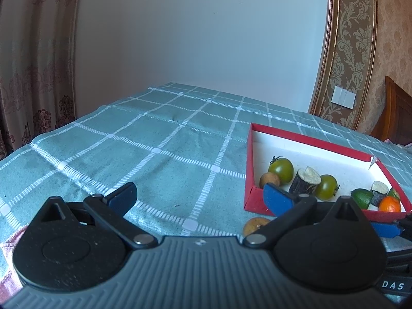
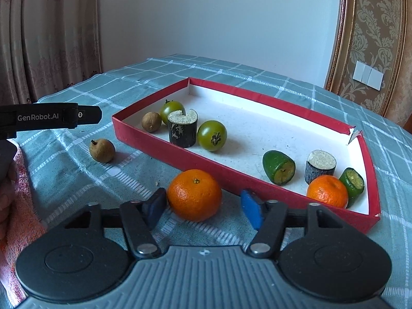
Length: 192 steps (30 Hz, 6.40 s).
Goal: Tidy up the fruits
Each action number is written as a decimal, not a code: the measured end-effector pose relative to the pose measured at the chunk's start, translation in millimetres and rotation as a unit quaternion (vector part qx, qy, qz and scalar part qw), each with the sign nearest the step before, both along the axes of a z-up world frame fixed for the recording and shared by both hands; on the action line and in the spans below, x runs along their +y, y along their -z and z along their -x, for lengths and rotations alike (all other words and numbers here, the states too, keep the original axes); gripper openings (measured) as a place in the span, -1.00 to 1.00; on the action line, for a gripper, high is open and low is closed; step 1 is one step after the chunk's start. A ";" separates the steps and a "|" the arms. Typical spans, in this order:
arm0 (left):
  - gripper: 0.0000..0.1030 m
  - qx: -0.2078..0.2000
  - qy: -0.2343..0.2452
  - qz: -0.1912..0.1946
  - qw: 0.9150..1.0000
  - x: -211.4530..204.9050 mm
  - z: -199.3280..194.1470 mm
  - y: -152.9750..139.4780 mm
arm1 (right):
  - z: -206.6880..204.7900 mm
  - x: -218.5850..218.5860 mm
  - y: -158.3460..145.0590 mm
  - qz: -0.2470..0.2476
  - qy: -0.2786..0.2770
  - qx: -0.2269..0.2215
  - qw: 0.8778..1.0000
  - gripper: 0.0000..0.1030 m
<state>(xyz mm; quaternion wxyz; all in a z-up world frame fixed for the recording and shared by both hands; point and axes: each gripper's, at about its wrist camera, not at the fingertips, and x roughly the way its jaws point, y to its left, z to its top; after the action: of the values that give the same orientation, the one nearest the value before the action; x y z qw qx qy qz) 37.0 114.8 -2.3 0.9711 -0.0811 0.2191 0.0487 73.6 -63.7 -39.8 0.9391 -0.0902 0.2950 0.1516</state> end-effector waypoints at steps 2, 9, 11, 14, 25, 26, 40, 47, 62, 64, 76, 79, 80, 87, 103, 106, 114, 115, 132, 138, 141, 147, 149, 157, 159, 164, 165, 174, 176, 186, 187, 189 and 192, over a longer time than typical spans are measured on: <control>1.00 0.000 -0.001 0.001 1.000 0.0 -0.3 -0.2 | -0.7 0.1 -0.2 -0.008 -0.005 0.002 1.000 -0.12; 1.00 -0.003 -0.004 0.000 1.000 0.2 0.5 -0.1 | 7.6 -3.5 -3.5 -0.022 -0.002 -0.004 1.000 -0.16; 1.00 -0.003 -0.004 0.000 1.000 0.1 0.6 0.0 | 12.6 -7.3 -7.2 -0.032 -0.005 -0.009 0.999 -0.17; 1.00 -0.003 -0.005 -0.002 1.000 -0.4 0.7 0.0 | 20.8 -14.2 -14.6 -0.042 -0.004 -0.018 0.999 -0.17; 1.00 -0.002 -0.007 -0.010 1.000 -2.8 1.2 0.1 | 25.4 -50.5 -48.2 -0.055 0.034 -0.069 0.996 -0.17; 1.00 -0.002 -0.007 -0.011 1.000 -3.2 1.2 0.1 | 22.5 -54.4 -50.6 -0.056 0.040 -0.073 0.995 -0.17; 1.00 0.002 -0.005 -0.022 1.000 -7.1 -0.2 0.0 | -18.8 -79.5 -42.5 -0.045 0.092 -0.078 0.992 -0.17; 1.00 0.006 -0.005 -0.027 1.000 -8.7 -1.7 0.5 | -30.5 -81.1 -28.2 -0.042 0.099 -0.064 0.992 -0.17; 1.00 0.011 -0.009 -0.045 0.999 -13.9 -3.2 1.0 | -40.0 -89.2 -22.4 -0.058 0.108 -0.058 0.991 -0.03; 1.00 0.012 -0.008 -0.045 0.999 -13.4 -3.8 1.1 | -38.3 -92.9 -23.6 -0.067 0.112 -0.060 0.990 0.12; 1.00 0.008 0.015 -0.105 0.994 -30.3 4.1 -0.4 | 21.3 -141.4 -33.9 -0.137 0.134 -0.100 0.976 0.44; 1.00 0.000 0.023 -0.147 0.989 -40.6 10.6 -0.5 | 34.5 -154.7 -24.3 -0.149 0.136 -0.091 0.975 0.44; 1.00 0.003 0.030 -0.159 0.987 -43.9 11.6 -0.4 | 37.8 -157.2 -21.1 -0.152 0.138 -0.089 0.975 0.44; 1.00 0.023 0.075 -0.182 0.980 -56.9 9.2 -0.9 | 46.9 -172.9 -9.5 -0.194 0.140 -0.069 0.968 0.47; -0.22 0.086 0.109 -0.118 0.983 -60.5 -12.6 12.6 | 41.5 -176.5 -5.1 -0.209 0.139 -0.045 0.967 0.47; -0.34 0.084 0.114 -0.120 0.983 -62.5 -11.7 12.9 | 40.5 -176.5 -4.6 -0.208 0.140 -0.043 0.967 0.47; -0.47 0.078 0.117 -0.124 0.982 -65.7 -9.4 13.8 | 39.5 -175.7 -3.9 -0.205 0.144 -0.040 0.967 0.47; -0.47 0.078 0.117 -0.122 0.983 -65.3 -9.6 13.9 | 39.2 -175.7 -3.8 -0.205 0.144 -0.039 0.967 0.47; -0.48 0.030 0.118 -0.112 0.986 -78.4 -10.2 -20.6 | 36.5 -174.5 -2.3 -0.195 0.152 -0.032 0.968 0.47; -0.48 0.016 0.109 -0.119 0.987 -94.2 -30.3 -32.1 | 36.5 -175.1 -2.0 -0.197 0.154 -0.031 0.968 0.47; -0.48 0.023 0.101 -0.115 0.988 -96.9 -41.0 -30.5 | 36.0 -175.0 -2.2 -0.197 0.154 -0.031 0.968 0.47; -0.48 0.035 0.081 -0.108 0.990 -96.0 -57.7 -24.0 | 35.9 -175.3 -1.9 -0.198 0.154 -0.030 0.968 0.47; -0.48 0.037 0.077 -0.107 0.991 -94.5 -60.8 -22.3 | 35.9 -175.1 -1.8 -0.198 0.154 -0.029 0.968 0.47; -0.48 0.042 0.071 -0.104 0.991 -89.4 -64.7 -18.5 | 35.2 -174.5 -1.2 -0.196 0.154 -0.028 0.968 0.47; -0.47 0.043 0.071 -0.105 0.991 -90.2 -65.9 -18.2 | 35.2 -174.5 -1.2 -0.196 0.154 -0.028 0.968 0.47; -0.40 0.044 0.068 -0.100 0.992 -88.3 -67.7 -17.3 | 34.9 -174.4 -0.8 -0.196 0.155 -0.027 0.968 0.47; -0.12 0.041 0.065 -0.104 0.992 -88.6 -67.0 -17.5 | 35.0 -174.4 -0.8 -0.195 0.155 -0.027 0.968 0.47; 0.96 0.005 0.044 -0.127 0.991 -91.6 -53.0 -25.8 | 35.1 -174.1 -1.0 -0.194 0.155 -0.028 0.968 0.47; 0.99 0.004 0.045 -0.125 0.991 -92.0 -48.7 -27.1 | 35.2 -174.9 -1.0 -0.195 0.155 -0.028 0.968 0.47; 1.00 -0.015 0.058 -0.127 0.990 -110.3 -17.7 -45.1 | 42.0 -141.9 -34.5 -0.105 0.201 -0.075 0.971 0.77; 1.00 -0.019 0.060 -0.127 0.990 -111.8 -15.3 -46.6 | 44.2 -133.7 -40.0 -0.087 0.204 -0.090 0.971 0.91; 1.00 -0.027 0.059 -0.126 0.990 -115.5 -9.4 -49.7 | 49.7 -118.5 -47.3 -0.059 0.203 -0.122 0.970 0.95; 1.00 -0.034 0.049 -0.132 0.989 -120.0 -1.4 -51.5 | 53.4 -95.8 -54.3 -0.033 0.189 -0.147 0.970 0.97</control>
<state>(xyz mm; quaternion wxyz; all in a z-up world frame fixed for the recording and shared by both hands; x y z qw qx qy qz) 38.4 -5.2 49.2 0.9814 0.0567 0.1813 0.0262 20.2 -159.5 14.5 0.9862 -0.0233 0.1604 -0.0335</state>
